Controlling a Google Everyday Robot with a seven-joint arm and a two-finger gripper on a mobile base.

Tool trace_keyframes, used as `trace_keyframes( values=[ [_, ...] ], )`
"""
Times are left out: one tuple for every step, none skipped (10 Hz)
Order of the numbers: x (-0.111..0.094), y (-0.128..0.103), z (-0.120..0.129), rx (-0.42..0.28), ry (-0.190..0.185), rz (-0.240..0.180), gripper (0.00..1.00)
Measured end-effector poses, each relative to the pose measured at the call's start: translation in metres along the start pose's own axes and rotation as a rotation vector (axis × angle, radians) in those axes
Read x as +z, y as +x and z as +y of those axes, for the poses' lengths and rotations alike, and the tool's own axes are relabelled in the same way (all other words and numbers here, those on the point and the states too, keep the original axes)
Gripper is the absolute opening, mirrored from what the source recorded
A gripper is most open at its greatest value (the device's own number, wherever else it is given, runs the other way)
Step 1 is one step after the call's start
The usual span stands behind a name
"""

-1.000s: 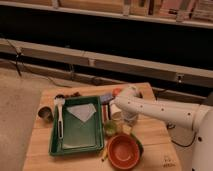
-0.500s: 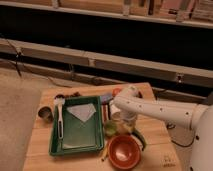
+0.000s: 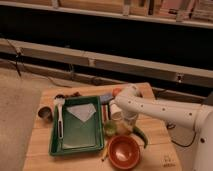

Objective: Place pepper in tray

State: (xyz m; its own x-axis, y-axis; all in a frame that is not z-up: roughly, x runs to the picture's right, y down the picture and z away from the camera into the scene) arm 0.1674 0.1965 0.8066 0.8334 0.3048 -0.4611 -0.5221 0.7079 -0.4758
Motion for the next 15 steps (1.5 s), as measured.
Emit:
trace_keyframes(
  values=[
    [-0.018,0.002,-0.007,-0.005,0.032,-0.019,0.00],
    [-0.037,0.003,-0.014,-0.013,0.065,-0.037,0.00],
    [-0.057,0.001,-0.022,-0.028,0.100,-0.057,0.00],
    [-0.072,-0.004,-0.032,-0.046,0.127,-0.071,0.00],
    [-0.082,-0.013,-0.043,-0.068,0.149,-0.082,0.00],
    [-0.088,-0.024,-0.055,-0.100,0.167,-0.091,0.00],
    [-0.091,-0.036,-0.065,-0.137,0.173,-0.101,0.00],
    [-0.093,-0.049,-0.078,-0.187,0.175,-0.111,0.00],
    [-0.095,-0.058,-0.086,-0.230,0.173,-0.114,0.00],
    [-0.098,-0.065,-0.090,-0.263,0.171,-0.117,0.00],
    [-0.103,-0.071,-0.089,-0.294,0.173,-0.122,0.00],
    [-0.109,-0.075,-0.082,-0.323,0.175,-0.127,0.00],
    [-0.117,-0.083,-0.070,-0.360,0.180,-0.132,0.00],
    [-0.127,-0.094,-0.050,-0.411,0.191,-0.143,0.00],
    [-0.134,-0.102,-0.035,-0.455,0.201,-0.148,0.00]
  ],
)
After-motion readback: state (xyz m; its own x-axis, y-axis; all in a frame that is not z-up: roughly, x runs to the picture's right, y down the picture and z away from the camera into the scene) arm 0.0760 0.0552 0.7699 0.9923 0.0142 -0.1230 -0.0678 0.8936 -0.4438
